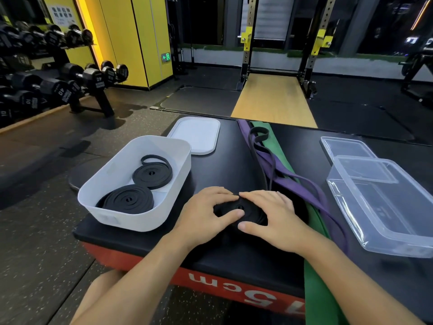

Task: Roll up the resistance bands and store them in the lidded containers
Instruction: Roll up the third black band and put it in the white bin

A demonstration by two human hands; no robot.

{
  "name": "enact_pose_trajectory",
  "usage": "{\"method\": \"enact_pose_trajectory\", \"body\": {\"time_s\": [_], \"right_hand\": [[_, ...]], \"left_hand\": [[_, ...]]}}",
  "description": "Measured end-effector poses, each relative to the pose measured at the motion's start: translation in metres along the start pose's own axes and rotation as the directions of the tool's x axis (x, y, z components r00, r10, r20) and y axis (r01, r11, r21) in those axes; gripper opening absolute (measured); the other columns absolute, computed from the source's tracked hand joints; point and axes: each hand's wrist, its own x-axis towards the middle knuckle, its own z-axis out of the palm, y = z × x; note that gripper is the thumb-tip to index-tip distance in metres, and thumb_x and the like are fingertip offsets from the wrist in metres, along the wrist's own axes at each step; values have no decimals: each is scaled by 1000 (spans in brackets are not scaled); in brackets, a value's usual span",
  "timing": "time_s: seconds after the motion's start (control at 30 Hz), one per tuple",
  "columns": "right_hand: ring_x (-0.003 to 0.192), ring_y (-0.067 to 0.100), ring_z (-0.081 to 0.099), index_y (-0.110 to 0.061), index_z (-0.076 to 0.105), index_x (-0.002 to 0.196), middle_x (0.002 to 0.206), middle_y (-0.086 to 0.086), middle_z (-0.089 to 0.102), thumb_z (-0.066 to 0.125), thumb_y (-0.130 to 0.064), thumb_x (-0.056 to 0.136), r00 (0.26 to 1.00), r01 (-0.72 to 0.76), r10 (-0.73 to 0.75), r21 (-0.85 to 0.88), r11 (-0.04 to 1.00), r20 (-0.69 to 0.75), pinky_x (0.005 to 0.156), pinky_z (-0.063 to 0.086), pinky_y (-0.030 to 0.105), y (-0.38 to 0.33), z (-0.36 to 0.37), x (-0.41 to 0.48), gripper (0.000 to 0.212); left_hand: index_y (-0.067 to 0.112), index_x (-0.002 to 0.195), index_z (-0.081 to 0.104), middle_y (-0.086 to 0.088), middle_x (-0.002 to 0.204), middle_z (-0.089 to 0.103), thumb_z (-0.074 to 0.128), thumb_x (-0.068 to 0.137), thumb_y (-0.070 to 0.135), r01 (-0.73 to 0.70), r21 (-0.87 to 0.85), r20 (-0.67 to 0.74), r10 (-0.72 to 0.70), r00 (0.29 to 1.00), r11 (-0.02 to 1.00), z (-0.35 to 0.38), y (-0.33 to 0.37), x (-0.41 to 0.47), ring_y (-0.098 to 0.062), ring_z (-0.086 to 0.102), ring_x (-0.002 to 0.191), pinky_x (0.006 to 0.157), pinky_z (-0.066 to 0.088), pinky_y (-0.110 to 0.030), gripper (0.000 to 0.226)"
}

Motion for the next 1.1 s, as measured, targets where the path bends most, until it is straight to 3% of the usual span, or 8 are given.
{"method": "enact_pose_trajectory", "body": {"time_s": [0.23, 0.37, 0.5, 0.67, 0.8, 0.93, 1.03, 1.1], "right_hand": [[138, -10, 25, -48, 46, 145, 133, -40, 42, 43, -71, 82, 999, -33, 34, 122, 992, -4, 123, 12, 38, -2, -1, 1, 67], [133, -7, 31, -49, 49, 140, 128, -36, 48, 45, -53, 87, 997, -57, 63, 103, 993, -51, 122, 13, 40, -6, 0, 4, 53], [131, -5, 34, -49, 47, 143, 130, -34, 47, 40, -62, 84, 999, -46, 47, 42, 998, -21, 123, 14, 44, -6, -5, 6, 61], [140, -17, 11, -49, 24, 155, 153, -32, 28, 62, -70, 67, 978, 53, -52, 3, 999, 204, 127, -3, 37, 3, -19, 1, 98], [113, -44, -4, -48, 32, 145, 133, -43, 31, 83, -55, 74, 986, 12, -26, 83, 996, 165, 124, -6, 28, -3, -23, 5, 88], [133, -2, 32, -41, 34, 152, 128, -27, 40, 66, -87, 56, 997, 40, -36, -59, 997, 64, 124, 6, 36, -6, -15, 8, 110], [123, 8, 35, -37, 40, 148, 116, -18, 39, 52, -101, 53, 999, -8, 13, -186, 982, 29, 121, 12, 40, -20, -8, 14, 115], [115, 12, 41, -32, 51, 126, 108, -14, 43, 43, -106, 52, 998, -57, 52, -259, 964, -26, 119, 16, 42, -32, -4, 18, 105]], "left_hand": [[38, 128, 65, 24, 133, 60, 74, 92, 47, 7, -27, 100, -4, 995, 1000, -3, -3, 1, 1, 34, 146, 117, 30, -27, 38], [38, 126, 64, 23, 122, 62, 68, 93, 54, -33, 8, 106, 32, 994, 999, -5, 2, 0, 3, 49, 124, 110, 36, -28, 37], [45, 125, 63, 26, 118, 55, 63, 85, 71, 3, 16, 93, -4, 996, 1000, -4, 3, -2, 3, 53, 115, 100, 41, -21, 48], [46, 125, 66, 26, 117, 52, 75, 85, 59, 32, -48, 97, -28, 995, 998, -4, 1, -1, 3, 53, 116, 94, 39, -16, 43], [46, 129, 66, 25, 124, 55, 75, 86, 58, 33, -82, 118, -23, 993, 996, -4, -3, -1, 5, 47, 130, 105, 37, -20, 45], [45, 139, 57, 26, 129, 61, 77, 87, 50, 75, -124, 77, -66, 995, 989, -3, -1, -4, 6, 52, 128, 110, 42, -25, 56], [42, 135, 57, 25, 121, 59, 75, 86, 51, 108, -110, -11, -109, 994, 988, -2, 0, -5, 5, 55, 120, 104, 45, -24, 53], [39, 124, 62, 23, 111, 57, 73, 85, 54, 108, -89, -58, -113, 992, 990, -2, 0, -4, 1, 56, 112, 98, 48, -25, 43]]}}
